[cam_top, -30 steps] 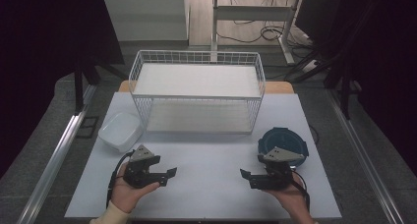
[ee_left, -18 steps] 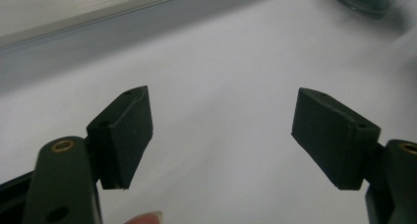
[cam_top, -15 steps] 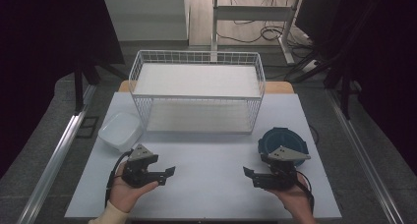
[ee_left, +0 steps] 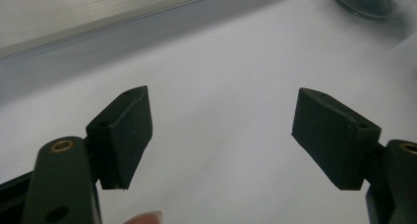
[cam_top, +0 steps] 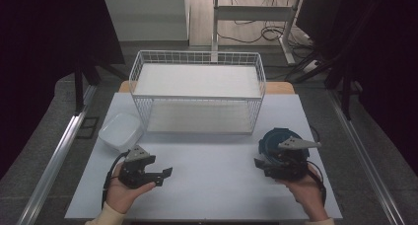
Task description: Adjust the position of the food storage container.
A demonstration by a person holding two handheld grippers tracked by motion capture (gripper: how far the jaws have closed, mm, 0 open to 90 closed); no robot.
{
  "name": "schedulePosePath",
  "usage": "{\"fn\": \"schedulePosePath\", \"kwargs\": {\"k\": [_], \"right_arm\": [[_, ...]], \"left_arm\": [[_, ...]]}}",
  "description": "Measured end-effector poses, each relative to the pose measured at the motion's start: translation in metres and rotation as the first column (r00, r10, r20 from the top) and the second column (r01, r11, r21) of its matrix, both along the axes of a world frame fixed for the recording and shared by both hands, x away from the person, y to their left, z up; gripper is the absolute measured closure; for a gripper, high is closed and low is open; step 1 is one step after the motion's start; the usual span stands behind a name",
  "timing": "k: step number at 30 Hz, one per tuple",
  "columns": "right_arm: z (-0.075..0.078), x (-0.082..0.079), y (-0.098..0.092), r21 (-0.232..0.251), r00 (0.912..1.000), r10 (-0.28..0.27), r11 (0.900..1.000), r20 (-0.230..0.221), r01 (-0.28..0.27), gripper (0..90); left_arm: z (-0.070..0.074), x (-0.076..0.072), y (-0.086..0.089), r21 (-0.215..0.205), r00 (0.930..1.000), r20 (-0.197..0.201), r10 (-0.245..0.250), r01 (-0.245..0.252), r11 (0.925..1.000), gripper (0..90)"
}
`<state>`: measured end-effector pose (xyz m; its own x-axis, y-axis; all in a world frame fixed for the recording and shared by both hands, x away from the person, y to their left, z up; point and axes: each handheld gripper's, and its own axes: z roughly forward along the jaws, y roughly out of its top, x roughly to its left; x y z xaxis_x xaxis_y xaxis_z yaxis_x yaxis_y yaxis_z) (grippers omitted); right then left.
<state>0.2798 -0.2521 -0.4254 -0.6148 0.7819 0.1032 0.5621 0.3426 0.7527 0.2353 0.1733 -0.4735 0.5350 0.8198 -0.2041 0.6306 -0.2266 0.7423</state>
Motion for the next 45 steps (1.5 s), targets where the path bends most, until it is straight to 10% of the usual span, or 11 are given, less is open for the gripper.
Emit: {"fn": "schedulePosePath", "kwargs": {"k": [21,32,45], "right_arm": [[0.018,0.093,-0.089,-0.165,0.9629,-0.235,0.963,-0.133,0.212,65.9],[0.002,0.116,-0.11,-0.278,0.947,-0.28,0.933,-0.158,0.229,85.2],[-0.027,0.125,-0.117,-0.364,0.9552,-0.234,0.918,-0.181,0.156,89.5]], "left_arm": [[-0.006,0.002,-0.001,0.005,0.9998,-0.017,-0.01,0.01,0.9999,21.7],[-0.008,0.003,-0.002,0.009,0.9995,-0.027,-0.014,0.015,0.9999,21.5],[-0.012,0.004,-0.003,0.018,0.9992,-0.035,-0.018,0.019,0.9997,21.4]]}}
